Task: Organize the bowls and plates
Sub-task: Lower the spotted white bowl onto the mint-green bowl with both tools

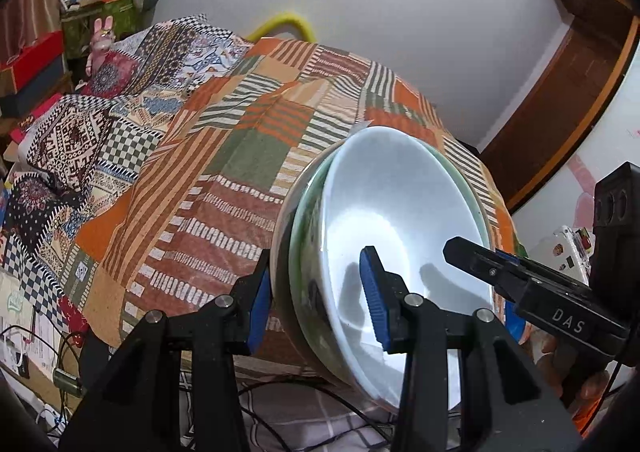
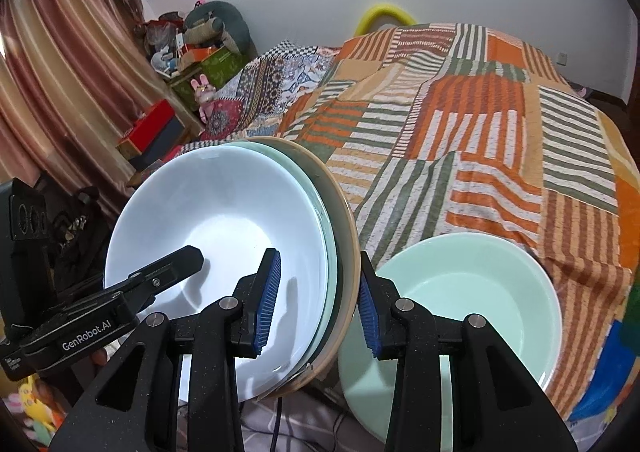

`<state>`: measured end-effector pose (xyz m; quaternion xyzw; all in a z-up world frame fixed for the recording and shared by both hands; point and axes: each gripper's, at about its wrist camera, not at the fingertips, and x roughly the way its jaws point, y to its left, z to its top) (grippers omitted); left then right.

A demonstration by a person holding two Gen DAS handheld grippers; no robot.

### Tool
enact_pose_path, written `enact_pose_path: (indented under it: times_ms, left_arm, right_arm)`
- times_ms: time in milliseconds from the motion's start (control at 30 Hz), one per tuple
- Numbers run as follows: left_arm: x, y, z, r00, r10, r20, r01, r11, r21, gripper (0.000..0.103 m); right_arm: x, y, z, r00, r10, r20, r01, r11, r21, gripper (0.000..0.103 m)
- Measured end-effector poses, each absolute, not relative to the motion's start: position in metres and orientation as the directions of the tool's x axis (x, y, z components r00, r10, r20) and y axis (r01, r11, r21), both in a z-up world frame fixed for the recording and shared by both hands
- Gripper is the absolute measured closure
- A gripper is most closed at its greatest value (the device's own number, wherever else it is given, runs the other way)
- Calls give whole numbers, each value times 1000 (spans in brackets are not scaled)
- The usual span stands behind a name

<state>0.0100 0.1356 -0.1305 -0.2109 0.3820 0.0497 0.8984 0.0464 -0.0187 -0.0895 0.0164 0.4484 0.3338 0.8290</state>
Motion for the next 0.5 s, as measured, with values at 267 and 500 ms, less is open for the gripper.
enact_pose_path:
  times_ms: [267,500]
  left_arm:
    - [11,114,-124,707,-91,-702,-210,920,-331,61]
    - [14,90,-122,699,-116,-706,-170,931,-322,61]
  right_arm:
    - [38,-42,-82,411,562,-717,-513,793,327,69]
    - [35,-65,-81,432,548,-716,-480,812,332,69]
